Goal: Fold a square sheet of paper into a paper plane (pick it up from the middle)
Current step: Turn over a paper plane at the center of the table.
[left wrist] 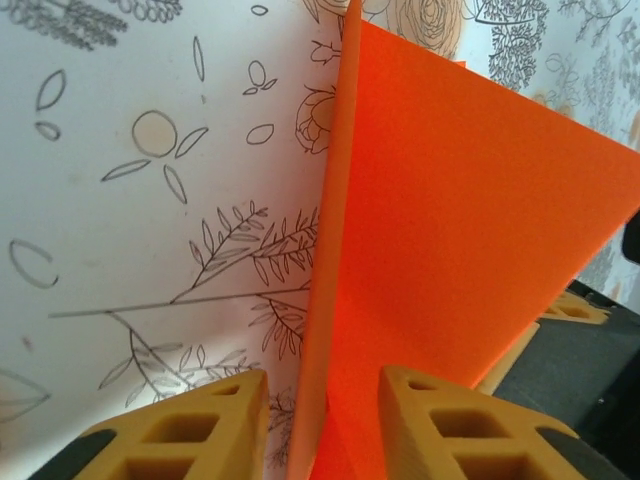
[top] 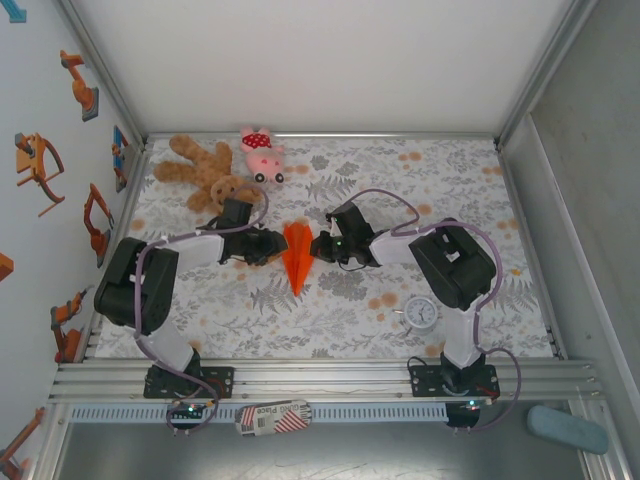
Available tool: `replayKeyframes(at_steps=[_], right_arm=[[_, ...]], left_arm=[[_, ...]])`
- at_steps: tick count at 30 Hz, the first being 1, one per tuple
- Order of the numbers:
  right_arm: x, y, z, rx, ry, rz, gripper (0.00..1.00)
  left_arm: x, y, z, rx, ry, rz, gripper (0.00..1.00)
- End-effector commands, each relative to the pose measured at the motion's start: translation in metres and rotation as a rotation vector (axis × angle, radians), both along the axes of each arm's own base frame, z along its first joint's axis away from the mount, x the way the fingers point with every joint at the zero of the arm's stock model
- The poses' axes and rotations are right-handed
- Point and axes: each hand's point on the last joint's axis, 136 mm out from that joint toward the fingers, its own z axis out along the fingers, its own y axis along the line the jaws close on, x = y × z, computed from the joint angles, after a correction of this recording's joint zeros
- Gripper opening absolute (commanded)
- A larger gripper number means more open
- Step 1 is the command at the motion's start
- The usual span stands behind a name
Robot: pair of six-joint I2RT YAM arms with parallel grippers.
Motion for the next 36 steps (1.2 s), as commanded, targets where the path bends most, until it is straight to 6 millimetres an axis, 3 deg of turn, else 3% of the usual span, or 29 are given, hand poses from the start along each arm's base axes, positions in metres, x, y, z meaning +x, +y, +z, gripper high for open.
replayKeyframes(at_steps=[1, 4, 8, 18, 24, 30, 33, 36], right_arm=[[0.002, -0.003, -0.004, -0.014, 0.001, 0.002, 0.0], [0.002, -0.004, -0.001, -0.016, -0.005, -0.001, 0.0], [0.004, -0.012, 0.009, -0.033, -0.03, -0.016, 0.0], [0.005, -0.027, 0.007, -0.084, -0.034, -0.043, 0.0], [0.004, -0.028, 0.006, -0.106, -0.025, -0.035, 0.0], [0.003, -0.036, 0.039, -0.143, -0.091, -0.037, 0.26], [-0.003, -0.043, 0.048, -0.243, -0.135, -0.032, 0.34], [-0.015, -0.035, 0.051, -0.321, -0.157, 0.0, 0.38]], left_arm=[[0.002, -0.003, -0.002, 0.013, 0.011, -0.024, 0.26], [0.003, -0.001, -0.003, 0.041, 0.012, -0.027, 0.14], [0.003, 0.01, 0.0, 0.094, -0.014, -0.011, 0.07], [0.001, 0.018, 0.001, 0.116, -0.041, 0.022, 0.04], [0.0, 0.011, -0.003, 0.08, -0.023, 0.012, 0.04], [0.0, 0.007, -0.003, 0.055, -0.014, 0.017, 0.04], [0.0, 0.007, -0.003, 0.053, -0.01, 0.02, 0.04], [0.0, 0.006, -0.004, 0.048, -0.004, 0.022, 0.04]])
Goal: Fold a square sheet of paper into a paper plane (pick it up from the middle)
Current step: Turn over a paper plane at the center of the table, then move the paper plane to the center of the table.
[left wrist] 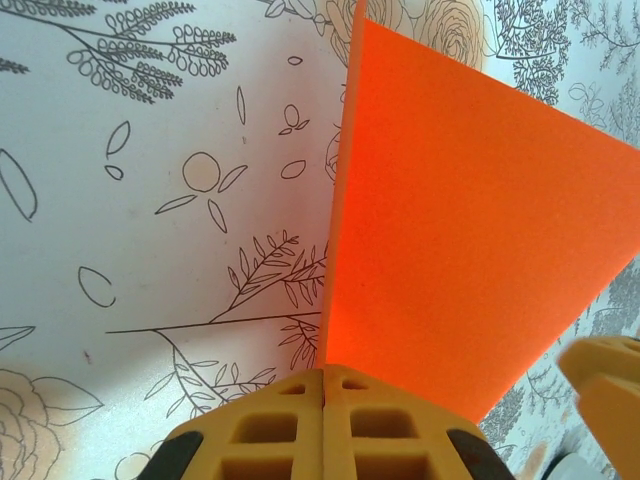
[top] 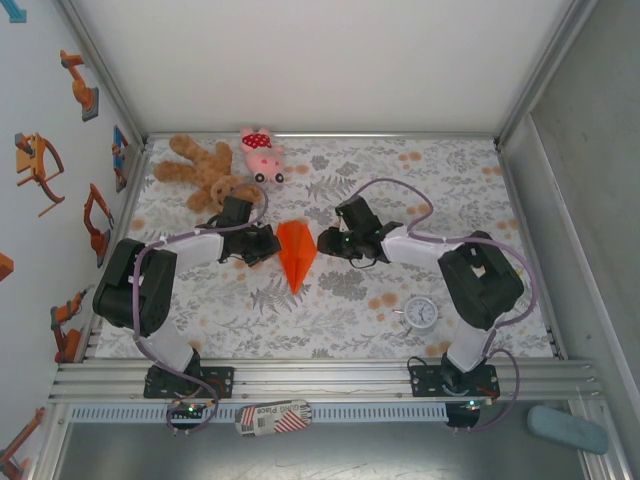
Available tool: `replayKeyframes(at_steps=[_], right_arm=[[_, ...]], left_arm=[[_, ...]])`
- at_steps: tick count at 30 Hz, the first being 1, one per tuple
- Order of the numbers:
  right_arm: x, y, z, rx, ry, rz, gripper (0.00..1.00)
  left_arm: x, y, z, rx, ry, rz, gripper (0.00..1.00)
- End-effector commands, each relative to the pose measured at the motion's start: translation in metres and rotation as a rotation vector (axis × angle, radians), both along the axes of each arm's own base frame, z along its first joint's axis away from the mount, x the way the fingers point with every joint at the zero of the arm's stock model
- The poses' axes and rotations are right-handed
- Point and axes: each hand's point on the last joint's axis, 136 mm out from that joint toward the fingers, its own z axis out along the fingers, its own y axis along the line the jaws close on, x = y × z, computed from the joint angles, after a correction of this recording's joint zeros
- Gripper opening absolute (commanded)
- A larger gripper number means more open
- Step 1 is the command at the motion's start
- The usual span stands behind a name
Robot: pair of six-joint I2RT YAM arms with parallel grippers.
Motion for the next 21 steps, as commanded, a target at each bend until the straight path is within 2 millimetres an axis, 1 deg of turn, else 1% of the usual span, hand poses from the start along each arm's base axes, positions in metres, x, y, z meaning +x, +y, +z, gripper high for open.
replayKeyframes(at_steps=[1, 4, 6, 10, 12, 14, 21], right_arm=[[-0.011, 0.003, 0.007, -0.132, -0.047, 0.029, 0.4], [-0.024, 0.023, 0.004, -0.155, -0.047, 0.056, 0.47], [-0.03, 0.036, -0.001, -0.164, -0.038, 0.071, 0.51], [-0.037, 0.05, -0.013, -0.177, -0.015, 0.079, 0.57], [-0.041, 0.062, -0.014, -0.152, -0.009, 0.107, 0.58], [-0.043, 0.07, -0.016, -0.149, -0.006, 0.129, 0.57], [-0.042, 0.081, -0.023, -0.159, 0.005, 0.167, 0.56]], left_arm=[[-0.006, -0.003, -0.005, -0.017, 0.028, -0.001, 0.04], [-0.007, -0.003, -0.006, -0.015, 0.033, 0.003, 0.04], [-0.007, -0.003, -0.007, -0.016, 0.036, 0.004, 0.04], [-0.008, -0.004, -0.008, -0.02, 0.042, 0.004, 0.04], [-0.009, -0.003, -0.008, -0.019, 0.045, 0.003, 0.04], [-0.009, -0.004, -0.008, -0.02, 0.047, 0.002, 0.04], [-0.008, -0.005, -0.005, -0.03, 0.042, 0.0, 0.04]])
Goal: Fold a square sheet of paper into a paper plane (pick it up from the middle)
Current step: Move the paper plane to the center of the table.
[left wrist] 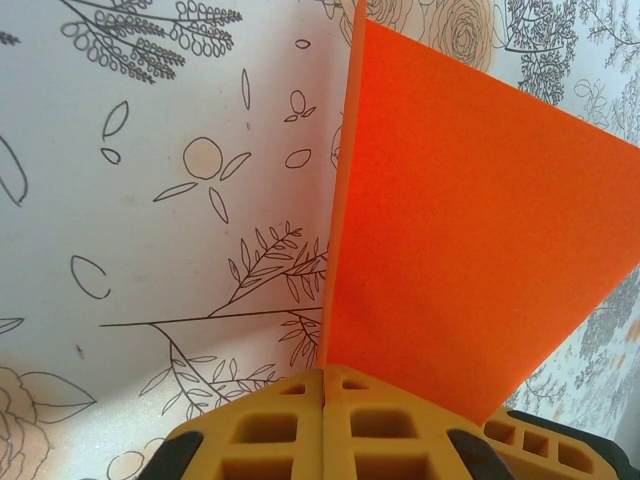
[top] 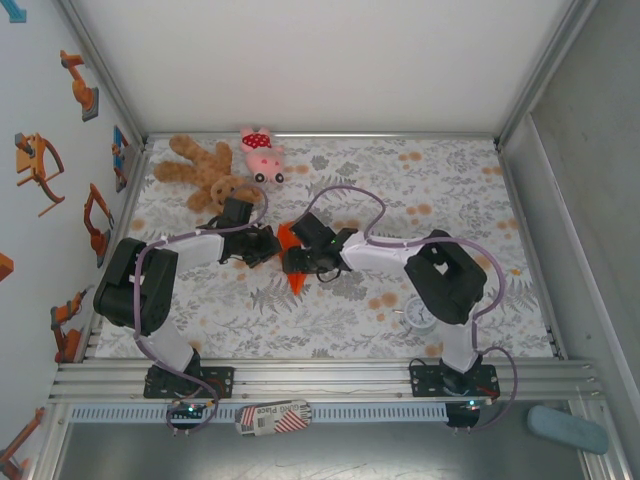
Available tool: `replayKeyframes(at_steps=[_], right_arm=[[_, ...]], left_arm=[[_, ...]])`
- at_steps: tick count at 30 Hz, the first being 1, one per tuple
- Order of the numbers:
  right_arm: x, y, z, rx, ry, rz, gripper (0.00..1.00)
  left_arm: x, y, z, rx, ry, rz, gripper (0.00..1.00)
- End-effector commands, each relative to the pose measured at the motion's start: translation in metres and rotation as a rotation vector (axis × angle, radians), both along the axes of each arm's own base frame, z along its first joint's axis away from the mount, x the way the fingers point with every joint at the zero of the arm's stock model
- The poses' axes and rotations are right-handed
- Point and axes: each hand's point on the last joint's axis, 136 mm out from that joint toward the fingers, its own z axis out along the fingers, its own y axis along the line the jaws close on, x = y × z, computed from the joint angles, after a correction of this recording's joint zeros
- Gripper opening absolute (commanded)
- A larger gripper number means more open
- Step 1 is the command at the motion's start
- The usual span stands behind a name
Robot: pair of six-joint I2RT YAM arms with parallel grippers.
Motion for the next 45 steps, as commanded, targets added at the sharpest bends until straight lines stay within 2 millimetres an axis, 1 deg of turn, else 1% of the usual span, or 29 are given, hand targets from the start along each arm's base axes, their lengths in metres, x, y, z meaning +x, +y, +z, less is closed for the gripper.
replayKeyframes(at_steps=[1, 7, 11, 15, 19, 23, 25, 31, 36, 42, 45], right_arm=[[0.0, 0.01, 0.003, -0.001, -0.003, 0.026, 0.56], [-0.003, 0.013, 0.002, -0.002, 0.0, 0.054, 0.59], [-0.004, 0.01, -0.004, -0.026, 0.009, 0.053, 0.57], [-0.002, 0.005, -0.002, -0.044, -0.004, 0.034, 0.5], [0.001, 0.0, -0.001, -0.062, -0.016, 0.011, 0.39], [0.002, -0.006, -0.011, -0.108, 0.002, -0.015, 0.29], [0.001, -0.007, -0.015, -0.119, 0.012, -0.023, 0.27], [0.001, -0.006, -0.018, -0.12, 0.026, -0.032, 0.27], [0.0, -0.003, -0.021, -0.118, 0.041, -0.022, 0.27], [0.001, -0.002, -0.02, -0.116, 0.04, -0.019, 0.26], [0.001, -0.003, -0.02, -0.129, 0.036, -0.02, 0.22]], left_arm=[[-0.005, -0.004, -0.002, -0.015, 0.025, -0.01, 0.04], [-0.005, -0.004, -0.003, -0.012, 0.027, -0.01, 0.04], [-0.005, -0.004, -0.003, -0.015, 0.027, -0.013, 0.04], [-0.006, -0.003, -0.004, -0.009, 0.029, -0.013, 0.04], [-0.006, -0.002, -0.005, -0.003, 0.03, -0.012, 0.04], [-0.007, -0.002, -0.006, 0.0, 0.032, -0.012, 0.04], [-0.007, -0.001, -0.005, 0.0, 0.033, -0.011, 0.04], [-0.008, -0.001, -0.006, 0.003, 0.033, -0.01, 0.07], [-0.007, 0.0, -0.002, 0.004, 0.026, -0.008, 0.14], [-0.007, 0.003, 0.002, 0.014, 0.019, -0.003, 0.18], [-0.006, 0.008, 0.004, 0.029, 0.013, 0.005, 0.2]])
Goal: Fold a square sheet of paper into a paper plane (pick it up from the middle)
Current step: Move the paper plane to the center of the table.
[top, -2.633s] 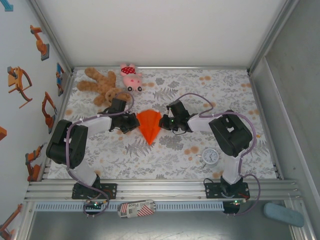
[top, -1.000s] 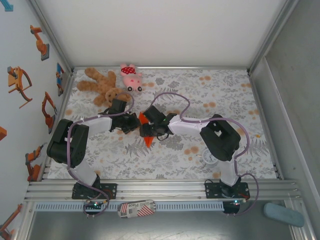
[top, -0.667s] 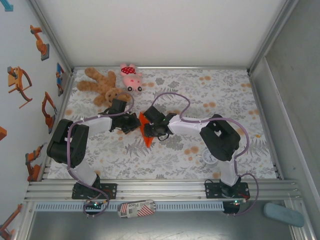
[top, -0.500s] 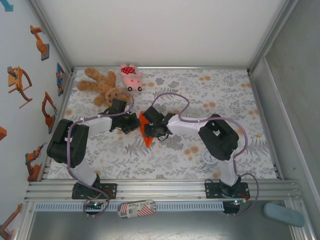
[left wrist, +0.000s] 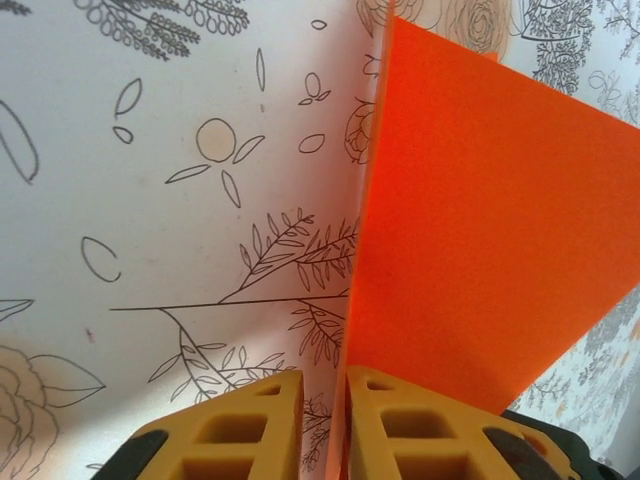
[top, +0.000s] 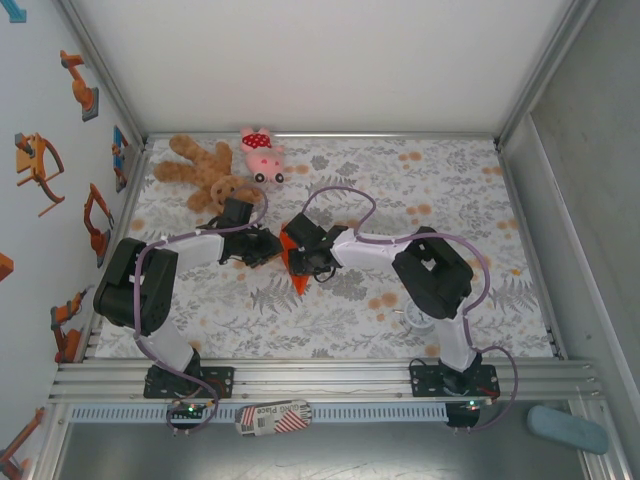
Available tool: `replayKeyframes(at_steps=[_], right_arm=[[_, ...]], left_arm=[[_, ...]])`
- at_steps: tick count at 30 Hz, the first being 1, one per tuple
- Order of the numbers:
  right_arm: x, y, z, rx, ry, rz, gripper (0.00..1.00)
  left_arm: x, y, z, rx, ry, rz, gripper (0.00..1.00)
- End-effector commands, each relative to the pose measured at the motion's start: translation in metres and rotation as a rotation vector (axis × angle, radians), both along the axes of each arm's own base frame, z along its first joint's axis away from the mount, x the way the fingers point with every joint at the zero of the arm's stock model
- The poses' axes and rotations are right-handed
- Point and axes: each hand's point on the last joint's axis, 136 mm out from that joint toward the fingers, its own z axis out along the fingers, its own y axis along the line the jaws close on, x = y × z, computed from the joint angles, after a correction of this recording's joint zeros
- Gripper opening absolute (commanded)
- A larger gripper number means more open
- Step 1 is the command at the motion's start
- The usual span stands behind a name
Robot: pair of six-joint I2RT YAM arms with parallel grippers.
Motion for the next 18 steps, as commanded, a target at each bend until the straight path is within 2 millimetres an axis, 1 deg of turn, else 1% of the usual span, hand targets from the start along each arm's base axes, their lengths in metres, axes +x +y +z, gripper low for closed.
replayKeyframes(at_steps=[1, 4, 7, 11, 14, 16, 18], right_arm=[[0.002, -0.001, 0.001, -0.033, -0.003, -0.015, 0.19], [0.006, -0.01, 0.003, -0.077, -0.027, -0.023, 0.08], [0.016, -0.026, 0.012, -0.132, -0.067, -0.04, 0.02], [0.036, -0.057, 0.023, -0.183, -0.109, -0.069, 0.0], [0.057, -0.085, 0.03, -0.198, -0.127, -0.098, 0.0], [0.073, -0.102, 0.032, -0.195, -0.12, -0.11, 0.0], [0.086, -0.114, 0.03, -0.173, -0.103, -0.121, 0.0]], left_arm=[[-0.003, 0.008, 0.008, 0.024, -0.011, 0.003, 0.22], [-0.002, 0.019, 0.016, 0.044, -0.03, 0.027, 0.29], [-0.003, 0.036, 0.028, 0.084, -0.052, 0.055, 0.4], [-0.007, 0.061, 0.044, 0.147, -0.091, 0.101, 0.54], [-0.01, 0.081, 0.055, 0.186, -0.121, 0.141, 0.64], [-0.011, 0.091, 0.062, 0.206, -0.141, 0.165, 0.7], [-0.012, 0.099, 0.066, 0.224, -0.154, 0.181, 0.76]])
